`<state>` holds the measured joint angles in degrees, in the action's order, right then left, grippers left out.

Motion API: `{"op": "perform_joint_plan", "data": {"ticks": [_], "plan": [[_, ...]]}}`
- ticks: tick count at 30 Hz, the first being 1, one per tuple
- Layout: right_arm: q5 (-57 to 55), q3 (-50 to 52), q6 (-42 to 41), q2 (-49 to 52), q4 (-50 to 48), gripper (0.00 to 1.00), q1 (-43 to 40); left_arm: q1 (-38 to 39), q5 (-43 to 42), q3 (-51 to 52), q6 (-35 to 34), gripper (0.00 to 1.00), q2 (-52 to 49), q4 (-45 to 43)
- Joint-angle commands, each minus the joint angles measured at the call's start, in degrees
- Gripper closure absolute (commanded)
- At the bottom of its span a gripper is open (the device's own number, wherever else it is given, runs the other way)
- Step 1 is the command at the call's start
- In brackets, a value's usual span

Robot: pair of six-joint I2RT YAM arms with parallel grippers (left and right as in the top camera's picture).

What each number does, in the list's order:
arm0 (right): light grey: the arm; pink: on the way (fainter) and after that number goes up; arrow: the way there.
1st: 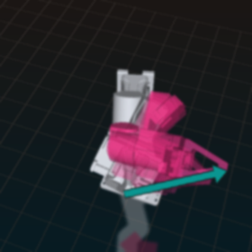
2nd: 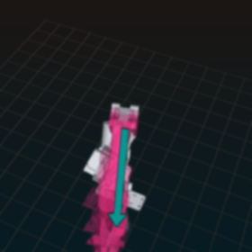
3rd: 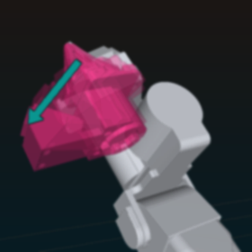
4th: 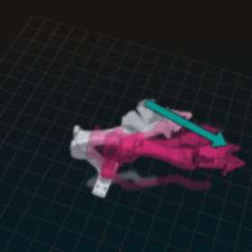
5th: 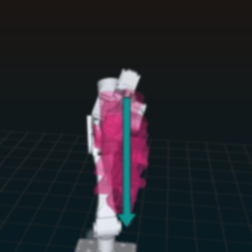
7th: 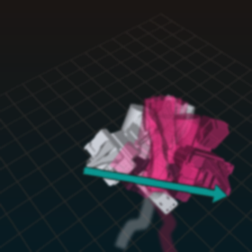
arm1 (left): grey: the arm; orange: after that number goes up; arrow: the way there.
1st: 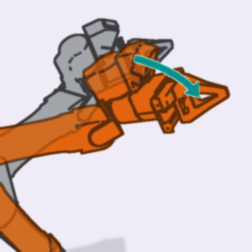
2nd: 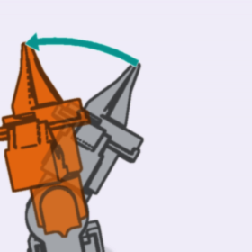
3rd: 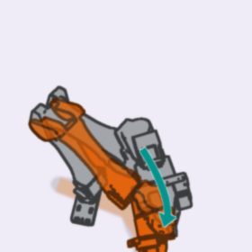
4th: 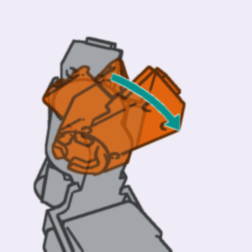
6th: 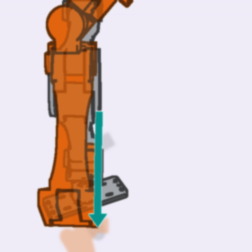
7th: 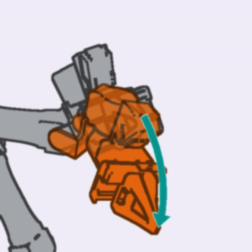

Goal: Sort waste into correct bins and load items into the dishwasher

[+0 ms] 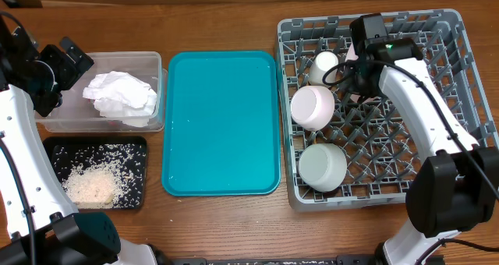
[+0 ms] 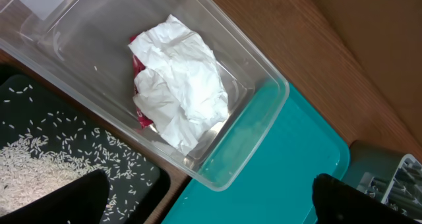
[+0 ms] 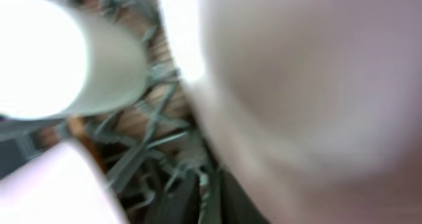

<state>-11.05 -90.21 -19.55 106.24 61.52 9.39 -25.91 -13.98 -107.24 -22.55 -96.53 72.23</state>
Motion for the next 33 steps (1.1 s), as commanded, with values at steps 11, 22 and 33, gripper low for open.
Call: {"op": "perform_joint_plan", "data": {"ticks": [11, 22, 33], "plan": [[23.1, -3.6, 8.8, -2.3, -1.9, 0.67, 5.6, 0.1, -0.5, -1.2, -0.6, 0.00, 0.2, -0.1], [9.7, -3.5, 10.0, -1.9, -4.5, 0.60, 16.3, 0.1, -0.5, -1.2, -0.6, 0.00, 0.2, -0.1], [8.4, -2.7, 10.0, 2.9, -6.6, 0.59, 17.7, 0.1, -0.5, -1.2, -0.6, 0.00, 0.2, -0.1]]}}
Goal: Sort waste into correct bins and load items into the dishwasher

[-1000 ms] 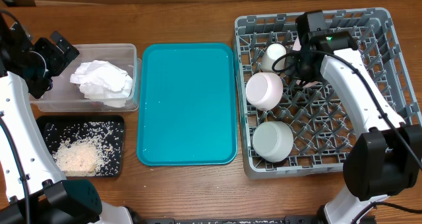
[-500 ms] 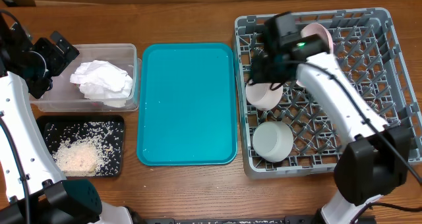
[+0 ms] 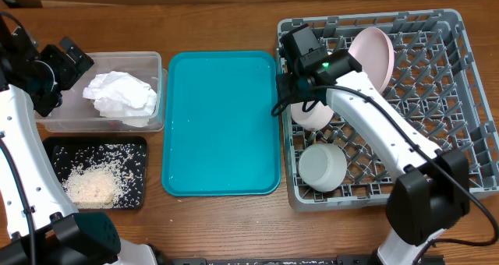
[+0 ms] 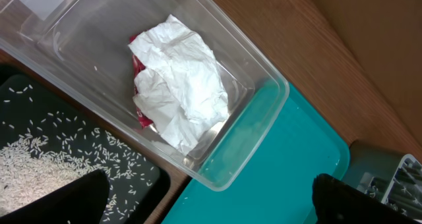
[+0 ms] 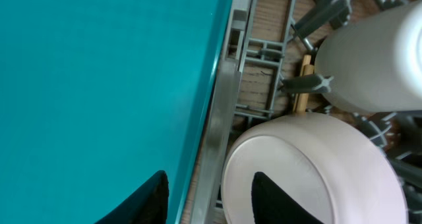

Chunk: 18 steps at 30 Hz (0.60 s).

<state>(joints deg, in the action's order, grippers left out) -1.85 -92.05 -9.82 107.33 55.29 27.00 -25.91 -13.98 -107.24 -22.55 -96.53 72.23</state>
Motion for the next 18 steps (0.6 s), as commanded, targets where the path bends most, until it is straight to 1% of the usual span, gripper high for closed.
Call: {"op": "perform_joint_plan", "data": {"ticks": [1, 5, 12, 14, 15, 18], "plan": [[-0.4, -0.9, 0.2, 2.2, -0.4, 0.60, 0.0, 0.1, -0.5, -1.2, -0.6, 0.00, 0.2, -0.1], [2.3, -0.9, 0.2, 4.1, -0.4, 0.60, 0.0, 0.1, -0.5, -1.2, -0.6, 0.00, 0.2, -0.1], [2.4, -0.9, 0.2, 5.2, -2.2, 0.80, 0.0, 0.1, -0.5, -1.2, -0.6, 0.00, 0.2, -0.1], [2.4, -0.9, 0.2, 5.2, -3.4, 0.88, 0.0, 0.1, -0.5, -1.2, -0.6, 0.00, 0.2, -0.1], [2.4, -0.9, 0.2, 5.2, -4.0, 0.95, 0.0, 0.1, -0.5, -1.2, -0.6, 0.00, 0.2, -0.1], [2.4, -0.9, 0.0, 5.2, -5.2, 0.96, 0.0, 0.1, -0.5, -1.2, -0.6, 0.00, 0.2, -0.1]]}}
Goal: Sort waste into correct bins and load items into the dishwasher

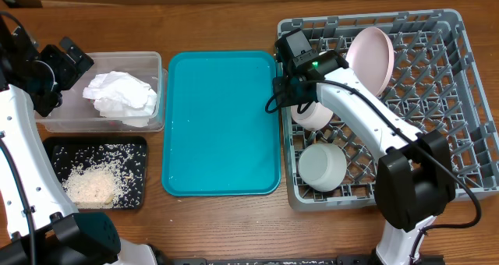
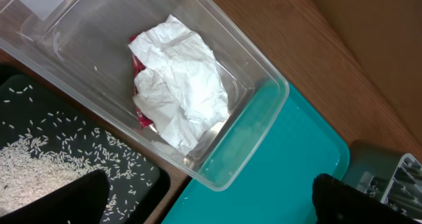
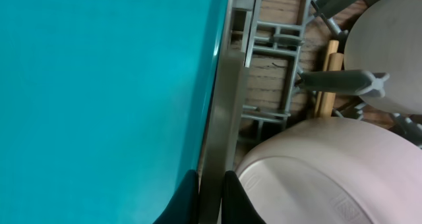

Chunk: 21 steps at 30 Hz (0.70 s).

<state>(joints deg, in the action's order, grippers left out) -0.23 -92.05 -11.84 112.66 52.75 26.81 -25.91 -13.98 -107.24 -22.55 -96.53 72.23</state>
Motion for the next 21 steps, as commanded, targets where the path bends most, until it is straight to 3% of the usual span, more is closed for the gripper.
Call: {"op": "perform_joint_plan", "data": {"ticks": [1, 9, 17, 19, 21], "plan": [[0.8, -0.9, 1.4, -0.1, -3.0, 0.96, 0.2, 0.1, -0.5, -1.2, -0.6, 0.00, 0.2, -0.1], [0.8, -0.9, -1.5, -0.1, -4.0, 0.96, 0.2, 0.1, -0.5, -1.2, -0.6, 0.00, 0.2, -0.1], [0.8, -2.7, -0.3, -0.7, -2.5, 0.76, -0.3, 0.1, -0.5, -1.2, -0.6, 0.00, 0.2, -0.1], [1.0, -5.2, -0.3, -2.0, -1.1, 0.63, -0.7, 0.1, -0.5, -1.2, -0.6, 0.00, 0.2, -0.1], [0.9, -7.7, -0.3, -3.5, 0.6, 0.41, -0.9, 0.1, -0.5, -1.2, -0.6, 0.00, 0.2, -0.1]]}}
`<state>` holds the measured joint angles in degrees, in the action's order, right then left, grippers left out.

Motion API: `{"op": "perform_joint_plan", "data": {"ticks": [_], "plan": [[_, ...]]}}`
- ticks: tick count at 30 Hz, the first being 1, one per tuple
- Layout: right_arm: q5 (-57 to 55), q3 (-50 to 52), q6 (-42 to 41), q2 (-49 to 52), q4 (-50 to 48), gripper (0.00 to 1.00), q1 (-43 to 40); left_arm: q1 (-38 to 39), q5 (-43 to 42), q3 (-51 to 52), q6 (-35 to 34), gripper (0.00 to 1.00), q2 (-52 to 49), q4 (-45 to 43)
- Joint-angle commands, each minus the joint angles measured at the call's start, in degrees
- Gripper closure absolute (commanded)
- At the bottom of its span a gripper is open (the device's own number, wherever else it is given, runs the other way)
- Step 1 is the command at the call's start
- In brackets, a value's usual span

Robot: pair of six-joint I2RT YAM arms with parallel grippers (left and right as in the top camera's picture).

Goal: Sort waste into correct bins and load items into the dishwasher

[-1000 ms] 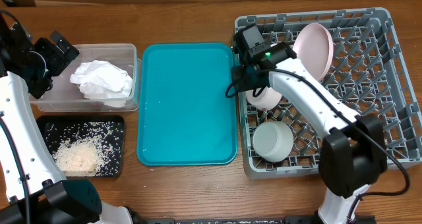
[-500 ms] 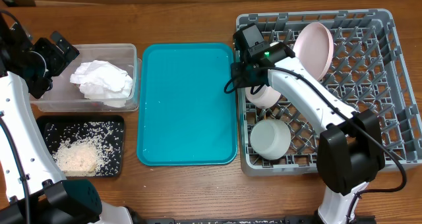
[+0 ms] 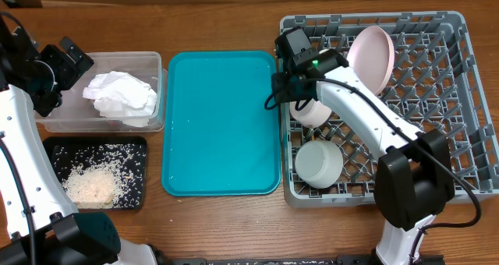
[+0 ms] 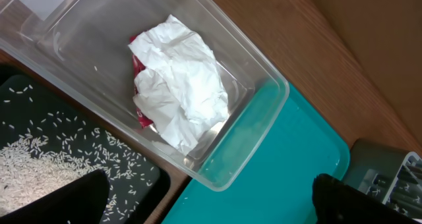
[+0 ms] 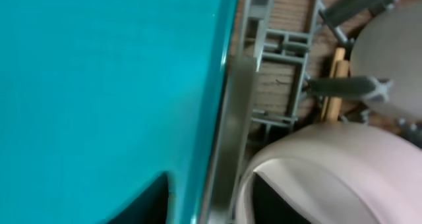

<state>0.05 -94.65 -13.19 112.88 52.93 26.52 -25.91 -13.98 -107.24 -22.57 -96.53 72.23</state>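
The grey dish rack (image 3: 437,179) on the right holds a pink plate (image 3: 370,58) standing on edge, a white cup (image 3: 318,162) and a white bowl (image 3: 313,111). My right gripper (image 3: 284,74) is at the rack's left rim (image 5: 231,138). It is open (image 5: 211,197), with the rim between its fingers and the bowl (image 5: 330,178) just to the right; this view is blurred. My left gripper (image 3: 66,62) hangs open (image 4: 210,201) above the clear bin (image 4: 264,118), which holds crumpled white paper (image 4: 181,85) over something red.
A bare teal tray (image 3: 222,125) lies between bin and rack, its right edge almost touching the rack. A black tray (image 3: 132,152) with loose rice sits in front of the clear bin. Wooden table all round.
My right gripper, shut on the rack's left rim before, now stands open around it. The rack's near left corner has shifted slightly toward the teal tray. The left arm is unchanged.
At first my right gripper was deep in the rack, hard against the pink plate. Then the plate stood on edge in the rack and the gripper was open at the left rim. It then shut on the rim, and now is open with the rack nudged left.
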Motion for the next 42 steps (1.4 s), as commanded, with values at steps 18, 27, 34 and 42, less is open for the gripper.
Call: {"op": "perform_joint_plan", "data": {"ticks": [18, 27, 34, 42], "plan": [[0.7, -7.7, 1.0, -6.7, 1.6, 0.00, -0.6, 0.1, -0.5, -1.2, -0.6, 0.00, 0.2, -0.1], [0.4, -7.7, 1.0, -6.7, 1.7, 0.00, -0.9, 0.1, -0.5, -1.2, -0.6, 0.00, 0.2, -0.1], [0.0, -7.7, 1.0, -8.7, 1.6, 0.00, -1.2, 0.1, -0.5, -1.2, -0.6, 0.00, 0.2, -0.1], [-0.7, -7.7, 1.0, -14.8, 1.5, 0.00, -2.1, 0.1, -0.5, -1.2, -0.6, 0.00, 0.2, -0.1]]}}
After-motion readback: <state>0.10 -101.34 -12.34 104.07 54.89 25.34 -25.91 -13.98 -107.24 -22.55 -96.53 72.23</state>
